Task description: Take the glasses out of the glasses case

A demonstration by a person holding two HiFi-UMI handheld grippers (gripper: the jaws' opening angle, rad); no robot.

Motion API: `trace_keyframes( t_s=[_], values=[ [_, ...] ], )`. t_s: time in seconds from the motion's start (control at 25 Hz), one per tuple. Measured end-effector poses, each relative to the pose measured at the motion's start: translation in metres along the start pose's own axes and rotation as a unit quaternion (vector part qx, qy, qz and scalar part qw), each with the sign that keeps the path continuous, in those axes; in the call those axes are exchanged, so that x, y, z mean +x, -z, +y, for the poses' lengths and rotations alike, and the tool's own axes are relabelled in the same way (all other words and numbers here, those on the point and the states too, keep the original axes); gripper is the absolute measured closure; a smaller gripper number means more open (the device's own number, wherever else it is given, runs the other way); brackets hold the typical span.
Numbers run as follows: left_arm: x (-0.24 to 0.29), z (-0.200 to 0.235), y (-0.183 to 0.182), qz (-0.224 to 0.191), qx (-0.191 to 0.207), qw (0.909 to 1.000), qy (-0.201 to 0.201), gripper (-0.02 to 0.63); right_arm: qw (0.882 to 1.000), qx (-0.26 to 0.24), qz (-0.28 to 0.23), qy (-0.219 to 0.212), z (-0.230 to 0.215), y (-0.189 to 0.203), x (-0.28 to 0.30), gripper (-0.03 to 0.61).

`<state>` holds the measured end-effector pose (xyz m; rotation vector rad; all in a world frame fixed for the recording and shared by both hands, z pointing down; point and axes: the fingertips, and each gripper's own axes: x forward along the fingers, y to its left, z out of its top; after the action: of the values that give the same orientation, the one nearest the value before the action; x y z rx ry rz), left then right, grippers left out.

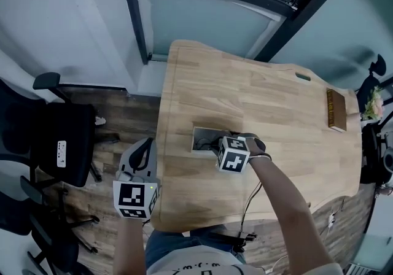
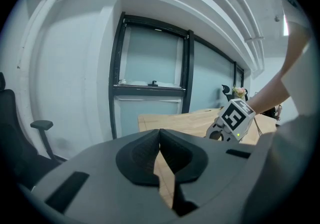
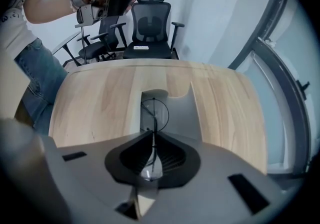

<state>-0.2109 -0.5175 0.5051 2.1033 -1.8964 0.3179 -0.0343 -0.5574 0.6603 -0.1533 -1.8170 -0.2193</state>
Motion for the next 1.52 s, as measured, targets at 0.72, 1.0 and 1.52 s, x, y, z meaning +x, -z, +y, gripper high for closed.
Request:
trace_keyframes(
  t_s=[0.72,1.0,1.52],
  values=[
    [-0.016,0.003,-0.029,-0.042,0.006,0.9988,0.023,0.597,0.994,0.016,0.0,0.107,-0.007,-0.013,-0.043,0.563],
    [-0.03,-0.005,-0.033,-0.059,0.018,0.9957,0.068,0.597,0.978,0.055,-0.026,0.197,0.004,-0.03,-0.091,0.563],
    [-0.077,-0.042,-0.068,-0.118,0.046,0.9843,0.123,0.597,0.872,0.276,-0.189,0.358,0.046,-0.047,-0.215,0.563]
  ],
)
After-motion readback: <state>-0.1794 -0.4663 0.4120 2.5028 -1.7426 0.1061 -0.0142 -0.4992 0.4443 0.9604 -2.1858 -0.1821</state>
